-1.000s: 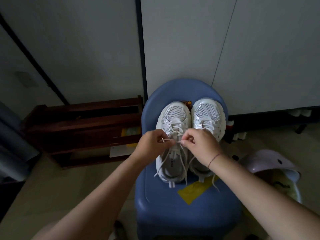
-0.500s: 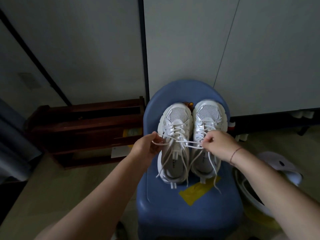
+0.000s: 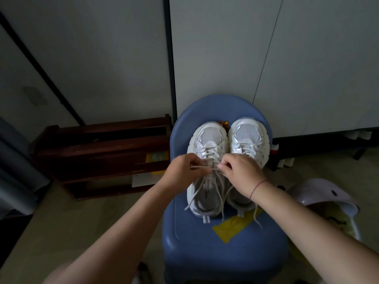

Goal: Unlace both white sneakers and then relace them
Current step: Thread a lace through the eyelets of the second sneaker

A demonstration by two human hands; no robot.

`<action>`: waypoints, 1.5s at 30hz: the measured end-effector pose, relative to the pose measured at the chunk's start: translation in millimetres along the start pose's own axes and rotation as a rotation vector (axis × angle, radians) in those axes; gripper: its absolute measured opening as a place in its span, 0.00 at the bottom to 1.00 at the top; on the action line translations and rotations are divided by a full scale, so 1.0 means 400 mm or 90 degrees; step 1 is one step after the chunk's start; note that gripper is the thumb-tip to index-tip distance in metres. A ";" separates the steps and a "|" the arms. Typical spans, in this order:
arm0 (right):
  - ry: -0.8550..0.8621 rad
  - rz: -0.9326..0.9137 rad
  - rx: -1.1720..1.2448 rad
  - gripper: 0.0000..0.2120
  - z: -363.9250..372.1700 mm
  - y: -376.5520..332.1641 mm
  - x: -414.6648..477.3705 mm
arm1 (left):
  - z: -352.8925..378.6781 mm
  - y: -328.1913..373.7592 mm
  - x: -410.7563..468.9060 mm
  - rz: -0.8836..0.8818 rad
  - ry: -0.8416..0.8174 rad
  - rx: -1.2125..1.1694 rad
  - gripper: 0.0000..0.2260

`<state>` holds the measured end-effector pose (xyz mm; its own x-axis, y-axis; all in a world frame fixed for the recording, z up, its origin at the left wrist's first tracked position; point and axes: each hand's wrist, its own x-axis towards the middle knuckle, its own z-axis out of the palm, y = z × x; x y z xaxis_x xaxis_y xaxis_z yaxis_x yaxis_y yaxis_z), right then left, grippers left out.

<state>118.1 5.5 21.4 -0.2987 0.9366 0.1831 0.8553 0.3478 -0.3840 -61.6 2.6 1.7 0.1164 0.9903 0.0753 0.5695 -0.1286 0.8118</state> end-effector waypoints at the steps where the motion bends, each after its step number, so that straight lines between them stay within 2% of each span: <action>1: -0.013 0.016 0.009 0.12 0.001 0.002 -0.001 | -0.004 -0.002 -0.002 0.022 -0.005 0.018 0.10; 4: -0.019 0.043 0.052 0.13 0.006 0.007 -0.005 | -0.006 -0.019 0.001 0.066 0.010 0.052 0.12; 8: -0.008 0.060 0.091 0.12 0.005 0.018 -0.006 | 0.008 -0.030 0.010 -0.057 0.013 -0.209 0.14; 12: -0.001 0.081 0.099 0.12 0.001 0.030 -0.008 | 0.009 -0.033 0.011 -0.187 0.067 -0.377 0.17; 14: 0.017 0.091 0.103 0.12 0.002 0.032 -0.011 | 0.005 -0.051 0.014 -0.223 0.049 -0.385 0.17; 18: 0.143 0.055 0.087 0.07 0.012 0.007 -0.052 | 0.003 -0.051 0.034 -0.227 -0.007 -0.358 0.23; 20: 0.107 0.066 0.129 0.07 0.024 -0.024 -0.088 | 0.010 -0.051 0.054 -0.246 0.017 -0.375 0.24; 23: -0.099 0.209 0.401 0.07 0.064 -0.096 -0.135 | 0.034 -0.061 0.089 -0.306 0.039 -0.402 0.23; 24: -0.130 0.277 0.505 0.08 0.078 -0.119 -0.140 | 0.038 -0.059 0.095 -0.327 0.044 -0.412 0.23; 25: -0.127 0.336 0.592 0.09 0.095 -0.136 -0.137 | 0.040 -0.060 0.103 -0.347 0.045 -0.423 0.24; 28: -0.052 0.479 0.762 0.13 0.132 -0.174 -0.104 | 0.048 -0.065 0.127 -0.371 0.025 -0.424 0.44; 29: -0.026 0.520 0.799 0.13 0.144 -0.184 -0.092 | 0.051 -0.074 0.135 -0.368 0.017 -0.410 0.46; 33: 0.099 0.621 0.776 0.18 0.188 -0.198 -0.082 | 0.029 -0.049 0.108 -0.352 -0.008 -0.393 0.40; 36: 0.140 0.611 0.811 0.20 0.206 -0.199 -0.080 | 0.021 -0.044 0.096 -0.333 -0.035 -0.398 0.37; 40: 0.151 0.574 0.842 0.16 0.209 -0.194 -0.085 | 0.021 -0.049 0.095 -0.324 -0.046 -0.397 0.38; 45: 0.098 0.441 0.664 0.12 0.208 -0.151 -0.166 | 0.029 -0.068 0.104 -0.316 -0.046 -0.389 0.30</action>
<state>51.2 -74.2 -42.9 0.1908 0.9450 -0.2656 0.0510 -0.2798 -0.9587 -62.9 46.8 -24.0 0.0299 0.9158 -0.4004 0.0227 0.3999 0.9163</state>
